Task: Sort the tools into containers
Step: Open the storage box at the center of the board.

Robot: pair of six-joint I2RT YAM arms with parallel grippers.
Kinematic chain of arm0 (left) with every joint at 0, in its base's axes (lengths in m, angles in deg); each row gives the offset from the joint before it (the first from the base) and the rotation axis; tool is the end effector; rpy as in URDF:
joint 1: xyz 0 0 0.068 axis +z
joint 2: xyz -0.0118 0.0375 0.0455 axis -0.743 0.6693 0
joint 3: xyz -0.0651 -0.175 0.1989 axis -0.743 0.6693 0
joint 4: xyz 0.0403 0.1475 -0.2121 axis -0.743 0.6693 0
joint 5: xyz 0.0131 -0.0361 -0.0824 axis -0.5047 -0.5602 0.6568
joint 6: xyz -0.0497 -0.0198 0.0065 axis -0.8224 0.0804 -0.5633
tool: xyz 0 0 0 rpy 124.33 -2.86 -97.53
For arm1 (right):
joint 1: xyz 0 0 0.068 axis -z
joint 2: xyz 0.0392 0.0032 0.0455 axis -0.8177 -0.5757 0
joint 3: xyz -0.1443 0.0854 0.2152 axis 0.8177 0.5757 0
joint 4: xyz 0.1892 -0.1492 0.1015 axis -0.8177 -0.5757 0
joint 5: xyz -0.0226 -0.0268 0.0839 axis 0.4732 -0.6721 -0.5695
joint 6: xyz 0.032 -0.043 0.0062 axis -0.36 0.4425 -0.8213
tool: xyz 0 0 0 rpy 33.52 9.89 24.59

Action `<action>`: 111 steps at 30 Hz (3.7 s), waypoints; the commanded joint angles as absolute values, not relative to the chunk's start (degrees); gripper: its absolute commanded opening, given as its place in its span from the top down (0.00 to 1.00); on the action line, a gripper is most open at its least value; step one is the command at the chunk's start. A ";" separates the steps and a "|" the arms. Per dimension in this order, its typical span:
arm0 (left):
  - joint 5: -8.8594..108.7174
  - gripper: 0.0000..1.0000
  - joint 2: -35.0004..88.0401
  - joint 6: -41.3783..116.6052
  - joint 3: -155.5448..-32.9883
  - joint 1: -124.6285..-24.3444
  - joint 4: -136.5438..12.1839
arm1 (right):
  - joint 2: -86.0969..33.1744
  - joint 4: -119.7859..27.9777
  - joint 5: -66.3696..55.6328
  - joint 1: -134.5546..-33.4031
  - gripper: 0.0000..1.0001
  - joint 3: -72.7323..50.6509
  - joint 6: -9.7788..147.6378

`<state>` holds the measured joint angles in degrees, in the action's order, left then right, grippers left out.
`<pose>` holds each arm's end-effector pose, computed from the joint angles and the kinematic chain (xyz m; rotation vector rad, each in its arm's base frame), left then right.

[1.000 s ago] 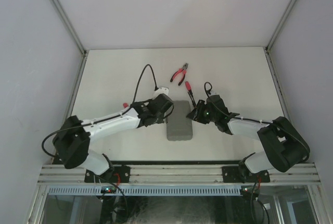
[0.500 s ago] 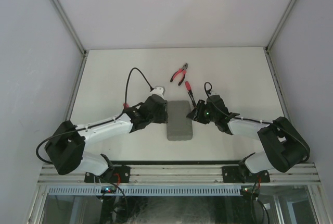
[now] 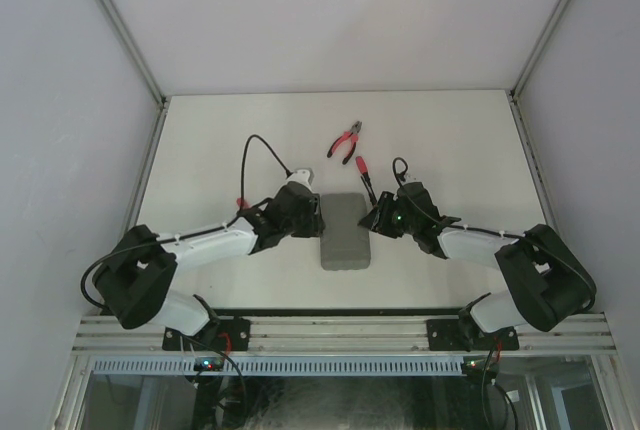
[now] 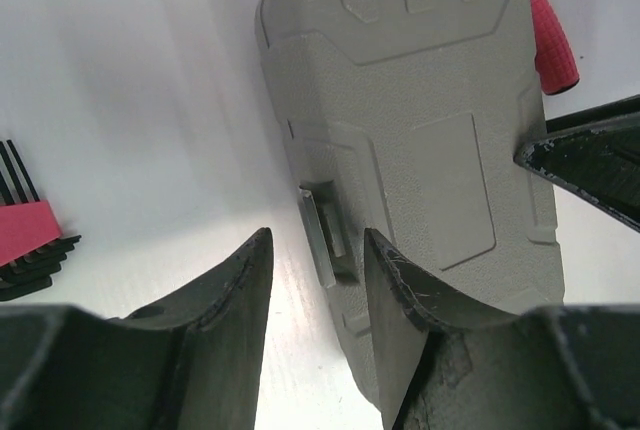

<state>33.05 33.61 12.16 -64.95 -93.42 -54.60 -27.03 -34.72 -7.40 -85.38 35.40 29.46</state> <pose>0.2070 -0.2025 0.1878 0.1017 2.4073 -0.5190 0.2206 0.1370 0.1441 0.2444 2.4407 0.8425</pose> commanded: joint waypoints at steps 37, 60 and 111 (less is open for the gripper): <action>26.53 0.67 32.76 12.48 -62.85 -91.49 -50.07 | -30.76 -48.91 -2.39 -87.11 0.64 36.26 33.69; 34.95 0.55 30.51 9.39 -61.13 -91.14 -60.32 | -30.52 -49.36 -1.91 -87.82 0.64 36.25 33.81; 35.96 0.63 31.93 8.41 -56.75 -88.59 -62.84 | -31.73 -49.57 -2.03 -88.16 0.64 35.30 34.25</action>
